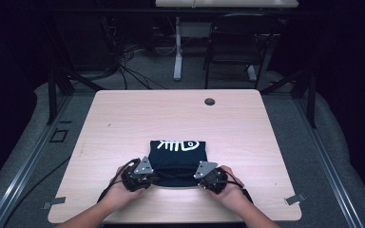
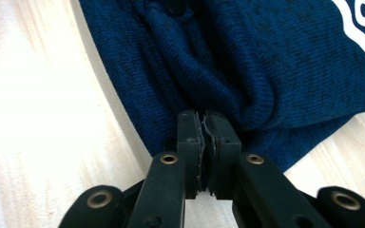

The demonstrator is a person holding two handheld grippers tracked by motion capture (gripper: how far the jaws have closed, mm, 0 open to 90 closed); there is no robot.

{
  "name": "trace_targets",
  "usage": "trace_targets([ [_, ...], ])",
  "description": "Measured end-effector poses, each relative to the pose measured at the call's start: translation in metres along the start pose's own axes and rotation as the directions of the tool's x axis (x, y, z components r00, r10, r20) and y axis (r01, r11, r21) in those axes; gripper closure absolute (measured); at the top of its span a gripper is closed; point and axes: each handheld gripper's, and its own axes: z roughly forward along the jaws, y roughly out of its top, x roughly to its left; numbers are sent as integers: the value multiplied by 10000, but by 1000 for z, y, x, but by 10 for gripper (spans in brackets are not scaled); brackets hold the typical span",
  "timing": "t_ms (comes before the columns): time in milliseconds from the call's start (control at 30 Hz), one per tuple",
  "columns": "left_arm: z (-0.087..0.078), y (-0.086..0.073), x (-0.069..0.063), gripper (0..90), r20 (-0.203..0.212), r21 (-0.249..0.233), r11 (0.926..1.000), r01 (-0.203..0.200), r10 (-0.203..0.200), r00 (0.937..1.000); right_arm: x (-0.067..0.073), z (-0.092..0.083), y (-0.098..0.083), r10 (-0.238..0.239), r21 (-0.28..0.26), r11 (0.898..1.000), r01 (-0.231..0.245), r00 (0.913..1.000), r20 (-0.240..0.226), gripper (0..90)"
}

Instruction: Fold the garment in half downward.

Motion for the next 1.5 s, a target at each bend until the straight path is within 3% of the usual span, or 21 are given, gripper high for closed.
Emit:
trace_targets([
  [133,1,1,1,795,-23,-40,10000,60,-60,10000,-2,1,-1,186,-122,9998,-185,9998,23,846],
  [500,-9,2,1,747,109,-221,9997,118,-116,9999,0,-8,0,105,-111,9999,-106,9999,-126,834],
  [700,-21,4,3,710,220,-558,9972,488,-476,9986,1,-19,4,44,-382,9993,-47,10000,-88,823],
  [1000,-44,0,7,657,-40,-1030,9904,926,-935,9956,1,-35,7,153,-608,9980,-159,9998,-107,791],
  [1367,-53,-23,14,635,-587,-1132,9814,1549,-1623,9850,-2,-45,-11,1080,-841,9909,-1053,9938,282,767],
  [1500,-53,-32,16,626,-610,-1288,9728,1926,-2016,9776,-5,-48,-20,1561,-956,9839,-1509,9865,490,759],
])
